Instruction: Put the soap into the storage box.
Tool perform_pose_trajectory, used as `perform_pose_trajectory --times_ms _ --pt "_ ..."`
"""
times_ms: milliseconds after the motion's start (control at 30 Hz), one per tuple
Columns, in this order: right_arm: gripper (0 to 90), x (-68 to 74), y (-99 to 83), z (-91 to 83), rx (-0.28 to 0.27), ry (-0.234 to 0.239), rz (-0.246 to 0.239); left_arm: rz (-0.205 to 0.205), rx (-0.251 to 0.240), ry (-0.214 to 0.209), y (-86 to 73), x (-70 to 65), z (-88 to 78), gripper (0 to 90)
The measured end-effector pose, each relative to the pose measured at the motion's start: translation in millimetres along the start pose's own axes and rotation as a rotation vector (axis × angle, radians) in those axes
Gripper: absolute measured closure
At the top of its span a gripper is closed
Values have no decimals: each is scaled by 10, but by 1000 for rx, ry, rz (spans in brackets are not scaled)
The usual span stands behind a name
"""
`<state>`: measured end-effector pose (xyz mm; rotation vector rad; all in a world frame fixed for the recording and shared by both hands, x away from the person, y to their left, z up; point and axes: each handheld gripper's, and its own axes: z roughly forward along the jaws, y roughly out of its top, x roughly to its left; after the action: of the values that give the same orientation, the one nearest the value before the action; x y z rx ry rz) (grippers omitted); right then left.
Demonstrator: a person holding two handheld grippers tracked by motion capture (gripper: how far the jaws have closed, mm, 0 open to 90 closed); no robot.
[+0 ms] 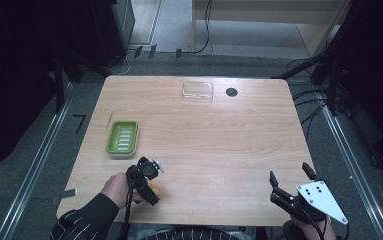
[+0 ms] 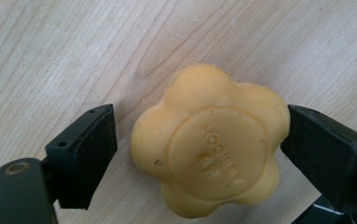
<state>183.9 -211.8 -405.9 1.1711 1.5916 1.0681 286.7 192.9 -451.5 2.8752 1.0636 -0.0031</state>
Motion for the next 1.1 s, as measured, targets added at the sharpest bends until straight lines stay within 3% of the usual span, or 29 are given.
perform_pose_trajectory --times_ms 533,700,1100 --pt "133 -3 -1 0 -1 -1 2 -8 18 15 0 -17 38 201" --pt "133 -4 -1 -4 0 -1 3 4 0 28 -6 -45 27 272" --pt "133 -6 0 -5 -1 -3 3 41 -12 35 -19 -57 26 281"
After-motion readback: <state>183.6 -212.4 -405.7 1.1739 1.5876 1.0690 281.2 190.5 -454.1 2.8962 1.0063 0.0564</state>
